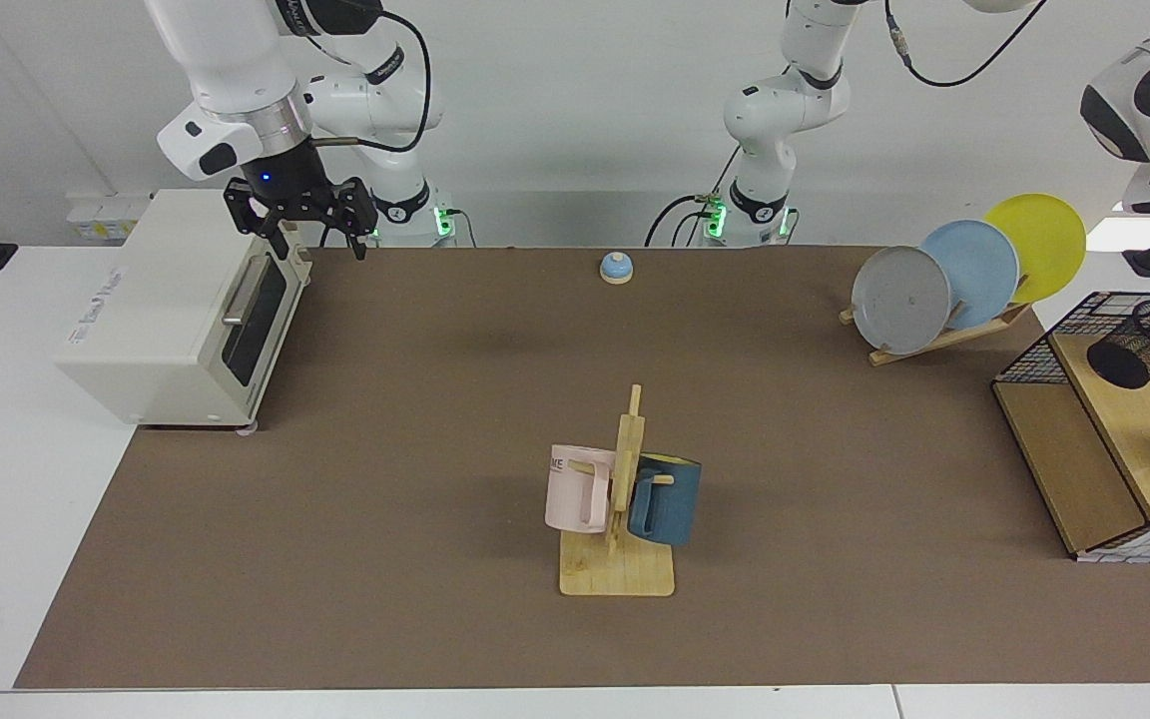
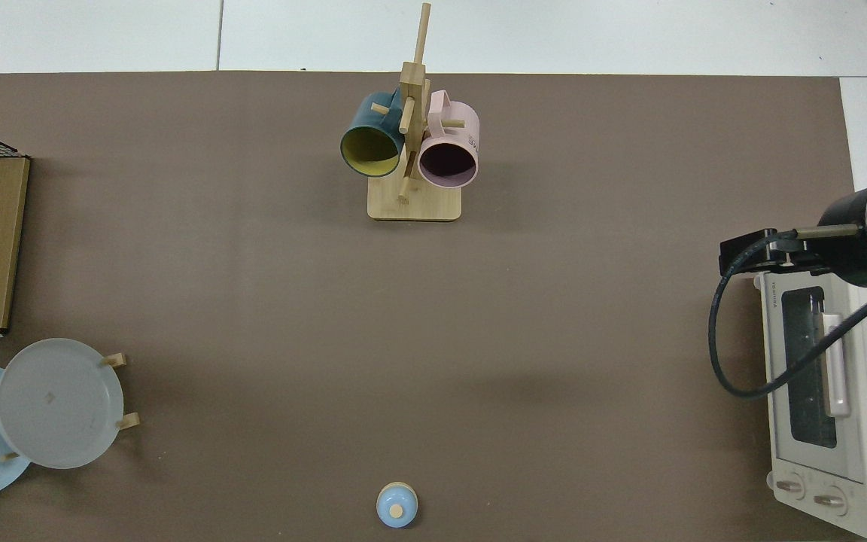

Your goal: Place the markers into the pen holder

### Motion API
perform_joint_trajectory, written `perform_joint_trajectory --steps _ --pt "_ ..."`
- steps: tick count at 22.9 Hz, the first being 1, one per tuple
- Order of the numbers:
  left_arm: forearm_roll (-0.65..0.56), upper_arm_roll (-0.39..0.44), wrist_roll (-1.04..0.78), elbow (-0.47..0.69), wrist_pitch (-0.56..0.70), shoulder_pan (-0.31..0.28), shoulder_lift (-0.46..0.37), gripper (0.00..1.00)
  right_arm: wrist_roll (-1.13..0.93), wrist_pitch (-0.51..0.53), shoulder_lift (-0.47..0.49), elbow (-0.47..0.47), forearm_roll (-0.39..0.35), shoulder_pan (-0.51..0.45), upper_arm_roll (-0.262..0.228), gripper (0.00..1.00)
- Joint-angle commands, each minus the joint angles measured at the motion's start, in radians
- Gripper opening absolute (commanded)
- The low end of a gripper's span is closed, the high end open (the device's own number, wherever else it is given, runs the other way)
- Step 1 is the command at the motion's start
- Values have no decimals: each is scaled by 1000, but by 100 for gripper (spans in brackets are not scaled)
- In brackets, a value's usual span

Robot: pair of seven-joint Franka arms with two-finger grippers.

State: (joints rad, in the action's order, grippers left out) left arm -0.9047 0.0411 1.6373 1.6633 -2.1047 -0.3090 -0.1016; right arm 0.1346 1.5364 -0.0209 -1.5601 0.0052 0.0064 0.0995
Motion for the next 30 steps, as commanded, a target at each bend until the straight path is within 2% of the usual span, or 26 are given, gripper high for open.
perform_joint_trajectory --steps 1,30 --pt "3 -6 4 49 -3 -12 25 0 14 19 -2 -3 7 -6 5 100" --pt "43 -6 12 204 -61 -33 31 0 14 19 -2 -5 6 -6 5 100"
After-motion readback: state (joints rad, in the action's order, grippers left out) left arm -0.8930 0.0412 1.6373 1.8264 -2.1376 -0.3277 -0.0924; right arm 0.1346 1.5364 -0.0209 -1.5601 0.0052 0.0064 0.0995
